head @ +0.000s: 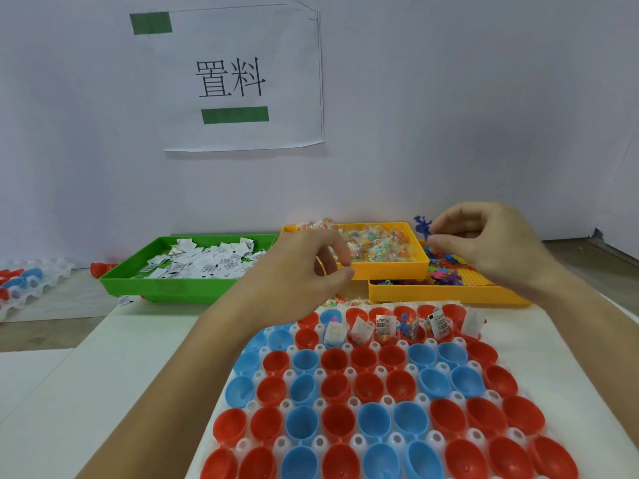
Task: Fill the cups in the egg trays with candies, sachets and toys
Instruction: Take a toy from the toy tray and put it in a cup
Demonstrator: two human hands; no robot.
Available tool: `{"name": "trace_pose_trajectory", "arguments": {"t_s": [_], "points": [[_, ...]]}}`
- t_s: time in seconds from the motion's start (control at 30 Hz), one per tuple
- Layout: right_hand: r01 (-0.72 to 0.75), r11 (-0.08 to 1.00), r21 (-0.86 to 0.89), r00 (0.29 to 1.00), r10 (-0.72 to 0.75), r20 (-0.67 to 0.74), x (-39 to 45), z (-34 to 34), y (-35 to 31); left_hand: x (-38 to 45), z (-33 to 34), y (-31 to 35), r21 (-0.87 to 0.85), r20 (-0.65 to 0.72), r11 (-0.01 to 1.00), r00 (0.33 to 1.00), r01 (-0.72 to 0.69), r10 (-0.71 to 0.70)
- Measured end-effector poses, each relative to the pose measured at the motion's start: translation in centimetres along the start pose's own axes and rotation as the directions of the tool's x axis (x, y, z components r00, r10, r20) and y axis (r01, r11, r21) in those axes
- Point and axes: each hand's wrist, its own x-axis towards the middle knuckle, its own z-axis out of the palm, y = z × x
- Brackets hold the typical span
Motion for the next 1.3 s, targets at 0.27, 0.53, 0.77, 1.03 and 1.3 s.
{"name": "trace_pose_trajectory", "arguments": {"t_s": [0.27, 0.53, 0.77, 1.03, 1.3], "points": [[0.143, 0.960, 0.240, 0.941, -0.207, 0.267, -1.8, 2.2, -5.9, 0.3, 1.0, 1.7, -0.568, -0.061, 0.807, 0.970, 0.160, -0.236], [0.152, 0.958, 0.243, 0.933, -0.220, 0.283, -2.1, 2.4, -6.6, 0.5, 0.6, 1.3, -0.692, -0.150, 0.713, 0.943, 0.116, -0.299], [0.165, 0.969, 0.182, 0.957, -0.202, 0.210, -1.7, 1.7, -6.2, 0.2, -1.3, -0.7, -0.552, -0.108, 0.806, 0.940, 0.215, -0.325], [0.156, 0.983, 0.097, 0.963, -0.173, 0.205, -1.4, 1.9, -5.5, -0.5, -1.6, -3.6, -0.166, 0.211, 0.921, 0.925, 0.353, -0.316], [0.157, 0.987, 0.046, 0.962, -0.163, 0.218, -1.4, 2.0, -5.3, -0.4, -0.4, -4.0, -0.042, 0.277, 0.950, 0.917, 0.310, -0.287]]}}
